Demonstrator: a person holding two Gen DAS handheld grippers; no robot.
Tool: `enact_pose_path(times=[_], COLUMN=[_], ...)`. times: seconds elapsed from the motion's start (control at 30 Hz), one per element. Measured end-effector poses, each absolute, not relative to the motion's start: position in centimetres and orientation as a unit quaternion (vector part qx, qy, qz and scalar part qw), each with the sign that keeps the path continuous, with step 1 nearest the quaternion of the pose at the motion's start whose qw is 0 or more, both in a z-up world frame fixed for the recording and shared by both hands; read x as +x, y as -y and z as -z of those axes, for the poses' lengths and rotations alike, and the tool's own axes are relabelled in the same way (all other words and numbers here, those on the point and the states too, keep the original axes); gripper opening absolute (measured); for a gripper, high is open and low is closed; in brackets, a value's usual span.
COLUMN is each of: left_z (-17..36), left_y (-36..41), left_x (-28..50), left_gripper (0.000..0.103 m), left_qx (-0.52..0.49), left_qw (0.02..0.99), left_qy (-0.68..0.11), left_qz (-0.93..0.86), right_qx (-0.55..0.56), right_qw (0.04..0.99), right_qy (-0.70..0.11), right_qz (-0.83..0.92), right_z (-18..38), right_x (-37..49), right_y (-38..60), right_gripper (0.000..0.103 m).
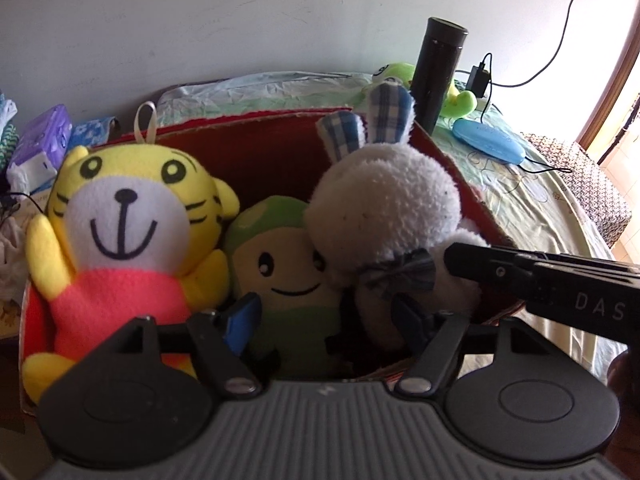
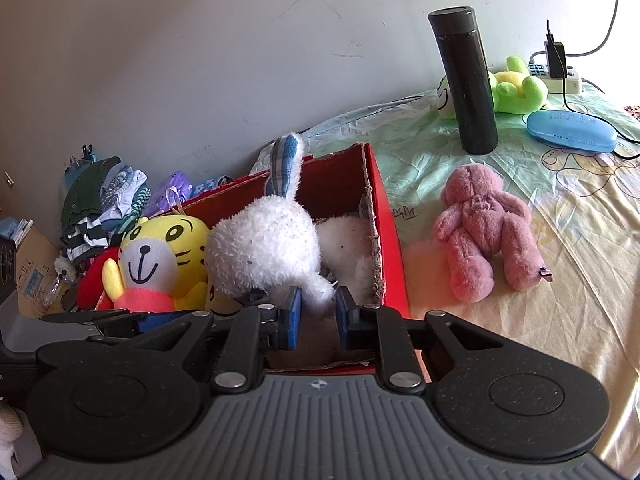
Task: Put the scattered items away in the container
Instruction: 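Open the right gripper to release the pale pink bunny, then raise the right gripper out of the box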
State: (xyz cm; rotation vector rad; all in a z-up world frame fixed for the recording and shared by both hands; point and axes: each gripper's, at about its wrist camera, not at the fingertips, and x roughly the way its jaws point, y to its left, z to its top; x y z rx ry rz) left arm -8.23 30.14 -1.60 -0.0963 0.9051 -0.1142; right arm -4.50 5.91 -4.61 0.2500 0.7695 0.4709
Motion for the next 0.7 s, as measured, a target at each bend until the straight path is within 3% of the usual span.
enact_pose_path(times=[0.7], left_z=[2.13], left_y=[-30.55], left_x=[-8.21], left_gripper=[0.086], left_qx=[-0.063], left_qw=[0.893], left_qy=[-0.445], left_qz=[0.040], right_qx=[0.110], right_qw=[0.896], right_qy=[-0.369], right_qz=[-0.221], right_z=[4.59], right_x=[-5.11], right_y=[-6.45], right_gripper=[0.020])
